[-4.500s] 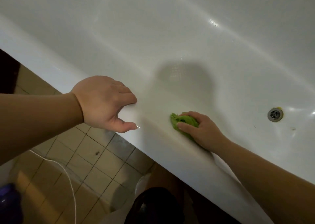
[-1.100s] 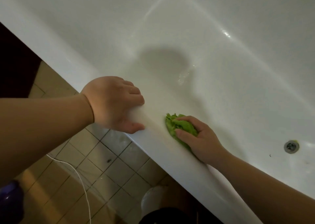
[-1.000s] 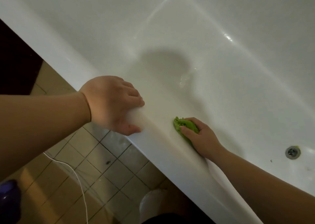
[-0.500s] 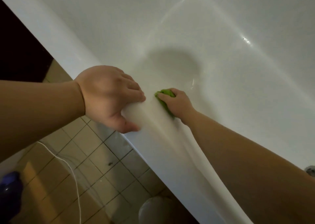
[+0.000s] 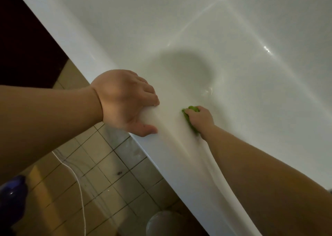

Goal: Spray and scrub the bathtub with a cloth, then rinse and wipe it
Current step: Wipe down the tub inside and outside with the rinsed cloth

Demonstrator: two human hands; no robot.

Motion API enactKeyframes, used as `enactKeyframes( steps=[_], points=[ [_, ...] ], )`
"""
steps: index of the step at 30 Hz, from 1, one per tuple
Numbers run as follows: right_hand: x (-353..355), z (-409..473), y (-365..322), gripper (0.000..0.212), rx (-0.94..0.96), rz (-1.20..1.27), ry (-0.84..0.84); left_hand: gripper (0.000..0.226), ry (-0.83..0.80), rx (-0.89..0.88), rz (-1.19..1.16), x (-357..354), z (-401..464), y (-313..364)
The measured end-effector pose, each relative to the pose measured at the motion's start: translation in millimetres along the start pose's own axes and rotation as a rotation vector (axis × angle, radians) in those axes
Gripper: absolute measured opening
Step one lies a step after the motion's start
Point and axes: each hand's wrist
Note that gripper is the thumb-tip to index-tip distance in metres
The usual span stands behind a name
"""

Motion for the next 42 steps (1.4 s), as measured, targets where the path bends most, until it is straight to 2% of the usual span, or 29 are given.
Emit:
enactKeyframes(
  steps=[4,8,12,15,18,21,25,27,30,34,38,42],
  points=[
    [10,-50,-52,0.03,0.209,0.078,0.007,0.082,0.002,0.022,0.045,1,-3,-7],
    [31,-110,-25,0.02,0.353,0.117,-0.022,0.094,0.003,0.037,0.074,7,-6,-12],
    [32,-99,5,0.015,0.22,0.06,-0.013,0.101,-0.023,0.079,0.093,9,-8,-15],
    [20,-70,-15,0.025,0.13,0.033,0.046,0.101,-0.003,0.082,0.105,11,-9,-17],
    [15,-71,-63,0.032,0.213,0.05,0.039,0.092,0.028,0.083,0.115,14,-11,-20],
    [26,-111,-98,0.025,0.34,0.133,0.014,0.085,0.034,0.103,0.134,17,-12,-22],
    [42,-162,-77,0.026,0.471,0.113,-0.025,0.084,0.035,0.138,0.15,21,-13,-22],
    [44,-159,-55,0.022,0.405,0.119,-0.018,0.083,0.033,0.149,0.146,22,-14,-24],
    [36,-127,-39,0.014,0.211,0.086,0.027,0.084,0.013,0.148,0.145,25,-16,-29],
    [18,-71,-70,0.03,0.115,0.033,0.002,0.088,-0.032,0.122,0.156,35,-18,-40],
    [16,-72,-132,0.029,0.241,0.075,-0.017,0.091,-0.066,0.058,0.13,44,-19,-53],
    [32,-115,-131,0.023,0.353,0.081,-0.061,0.092,-0.064,0.007,0.116,50,-23,-64]
  ],
)
Point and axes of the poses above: each hand's wrist, its own z-axis towards the middle knuckle, its own x-axis out of the back of the hand, y = z × x, and after that the axes turned 15 degrees about -z, right-handed
